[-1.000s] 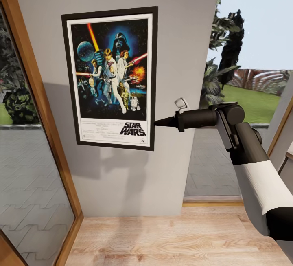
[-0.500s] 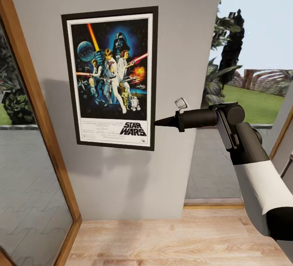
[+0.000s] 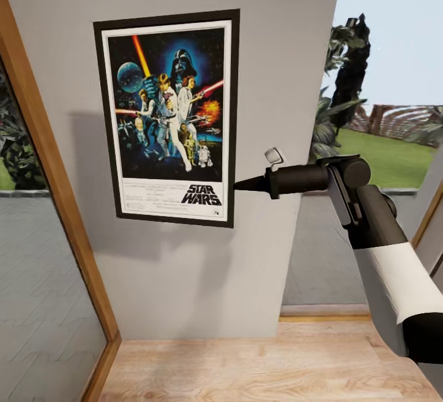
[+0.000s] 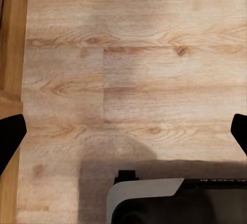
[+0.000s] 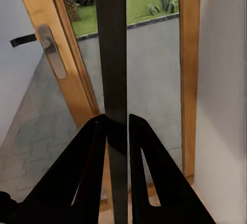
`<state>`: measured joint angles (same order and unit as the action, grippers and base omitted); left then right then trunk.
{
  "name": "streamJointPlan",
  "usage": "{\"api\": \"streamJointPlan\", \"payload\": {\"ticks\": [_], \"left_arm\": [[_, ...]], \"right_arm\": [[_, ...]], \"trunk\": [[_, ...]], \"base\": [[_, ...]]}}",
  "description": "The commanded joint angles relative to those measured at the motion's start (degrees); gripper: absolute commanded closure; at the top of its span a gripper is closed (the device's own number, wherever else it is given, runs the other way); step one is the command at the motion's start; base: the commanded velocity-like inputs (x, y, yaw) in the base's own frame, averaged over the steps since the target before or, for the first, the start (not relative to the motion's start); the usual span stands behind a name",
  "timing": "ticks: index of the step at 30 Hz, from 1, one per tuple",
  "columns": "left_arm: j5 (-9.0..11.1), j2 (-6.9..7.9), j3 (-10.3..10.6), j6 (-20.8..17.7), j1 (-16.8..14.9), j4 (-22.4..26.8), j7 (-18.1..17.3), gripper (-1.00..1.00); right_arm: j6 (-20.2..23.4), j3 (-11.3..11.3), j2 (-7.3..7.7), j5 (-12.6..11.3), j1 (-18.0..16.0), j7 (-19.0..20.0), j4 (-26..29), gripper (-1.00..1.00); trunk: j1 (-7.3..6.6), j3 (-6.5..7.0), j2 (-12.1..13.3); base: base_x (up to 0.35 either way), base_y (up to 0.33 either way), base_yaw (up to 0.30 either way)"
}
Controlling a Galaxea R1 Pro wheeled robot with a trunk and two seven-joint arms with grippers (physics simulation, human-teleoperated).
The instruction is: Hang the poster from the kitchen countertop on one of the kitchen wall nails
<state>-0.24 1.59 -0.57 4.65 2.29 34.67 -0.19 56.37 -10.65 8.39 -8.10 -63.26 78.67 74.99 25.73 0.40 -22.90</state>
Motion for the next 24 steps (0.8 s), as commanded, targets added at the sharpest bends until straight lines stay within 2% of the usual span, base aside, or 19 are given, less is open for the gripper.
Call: {"api": "streamJointPlan", "payload": {"ticks": [1,24], "left_arm": [[0.0,-0.01,-0.1,0.1,0.0,0.1,0.0,-1.0],[0.0,-0.01,-0.1,0.1,0.1,0.1,-0.1,-1.0]], "right_arm": [[0.6,-0.1,0.05,-0.3,0.0,0.1,0.0,1.0],[0.6,1.2,0.05,-0.3,0.0,0.1,0.0,1.0]], "trunk": [[0.05,0.0,0.0],[0.05,0.0,0.0]], "base": [[0.266,0.0,0.0],[0.143,0.0,0.0]]}}
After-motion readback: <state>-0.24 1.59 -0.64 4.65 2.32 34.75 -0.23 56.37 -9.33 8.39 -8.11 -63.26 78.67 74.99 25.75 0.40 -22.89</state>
